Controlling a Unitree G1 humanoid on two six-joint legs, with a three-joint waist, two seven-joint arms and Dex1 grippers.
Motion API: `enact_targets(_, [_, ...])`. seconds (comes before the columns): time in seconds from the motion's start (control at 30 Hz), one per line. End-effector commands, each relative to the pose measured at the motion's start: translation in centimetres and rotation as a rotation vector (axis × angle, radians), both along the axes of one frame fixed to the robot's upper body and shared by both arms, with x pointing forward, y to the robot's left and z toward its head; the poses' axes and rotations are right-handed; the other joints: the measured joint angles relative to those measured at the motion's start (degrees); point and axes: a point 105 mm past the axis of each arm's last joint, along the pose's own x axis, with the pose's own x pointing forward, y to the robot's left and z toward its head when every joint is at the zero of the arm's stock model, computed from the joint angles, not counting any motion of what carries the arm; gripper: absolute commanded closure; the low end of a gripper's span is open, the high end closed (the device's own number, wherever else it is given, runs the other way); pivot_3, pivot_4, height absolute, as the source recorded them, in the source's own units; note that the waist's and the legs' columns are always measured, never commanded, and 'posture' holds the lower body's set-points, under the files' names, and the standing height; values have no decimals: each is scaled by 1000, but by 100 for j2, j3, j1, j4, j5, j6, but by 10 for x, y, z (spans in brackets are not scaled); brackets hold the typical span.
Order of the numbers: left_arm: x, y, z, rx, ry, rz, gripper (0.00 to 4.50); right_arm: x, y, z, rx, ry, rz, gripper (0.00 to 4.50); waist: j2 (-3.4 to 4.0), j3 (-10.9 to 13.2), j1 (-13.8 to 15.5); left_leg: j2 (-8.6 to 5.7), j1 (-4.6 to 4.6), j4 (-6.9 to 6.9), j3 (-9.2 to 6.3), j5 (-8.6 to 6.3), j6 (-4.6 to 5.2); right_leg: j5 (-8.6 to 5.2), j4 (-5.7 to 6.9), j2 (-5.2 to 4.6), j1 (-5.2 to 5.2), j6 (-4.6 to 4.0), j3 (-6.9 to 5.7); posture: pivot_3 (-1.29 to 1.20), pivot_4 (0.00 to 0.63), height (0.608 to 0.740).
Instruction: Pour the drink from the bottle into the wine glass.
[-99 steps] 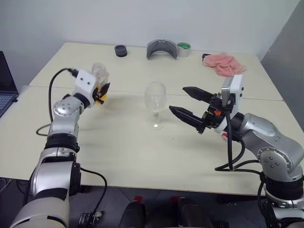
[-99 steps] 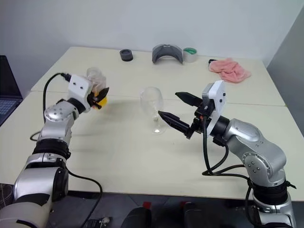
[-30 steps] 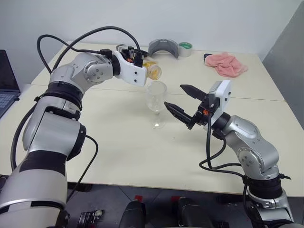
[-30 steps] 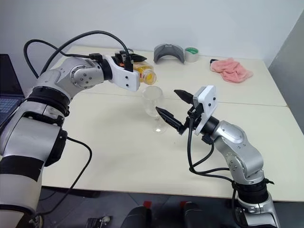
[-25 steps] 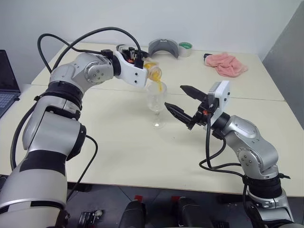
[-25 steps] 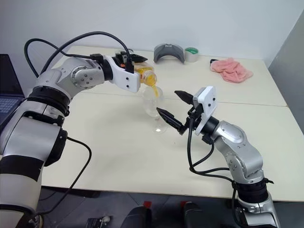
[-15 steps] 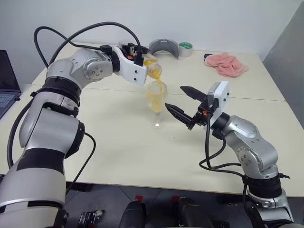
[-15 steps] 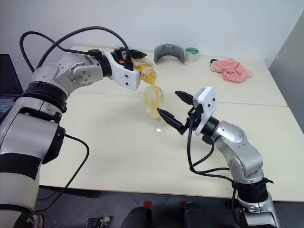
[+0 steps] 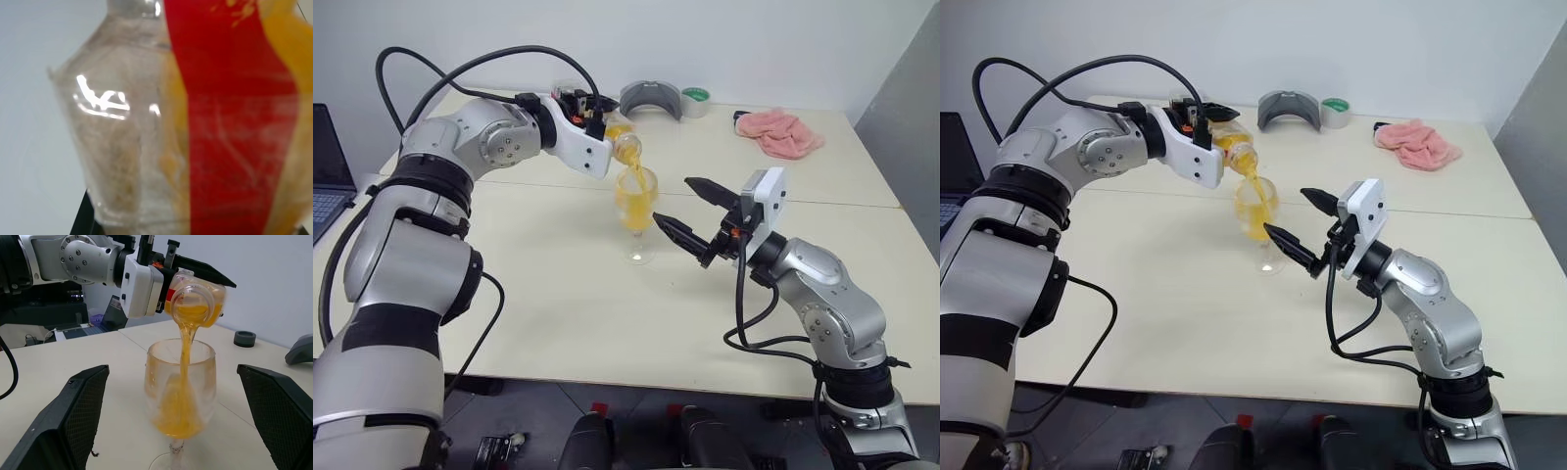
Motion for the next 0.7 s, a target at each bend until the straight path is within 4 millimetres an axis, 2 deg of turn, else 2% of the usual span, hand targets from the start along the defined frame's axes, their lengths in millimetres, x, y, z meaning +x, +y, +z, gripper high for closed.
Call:
enact_targets(0.03, [-5,-1,26,-19,-75,-18,2846,-7,-1,15,25,-61,14,0,0,0,-1,0,0,0,0,0,0,0,4,0,-2,0,0,0,150,740])
enact_targets(0.7, [-5,-3,30,-8,-99,-19,2846,-8,-2,15,24,-59,14,0,0,0,-1,-1,1,4,2,1,1,0,15,0,-3,0,-1,0,150,740])
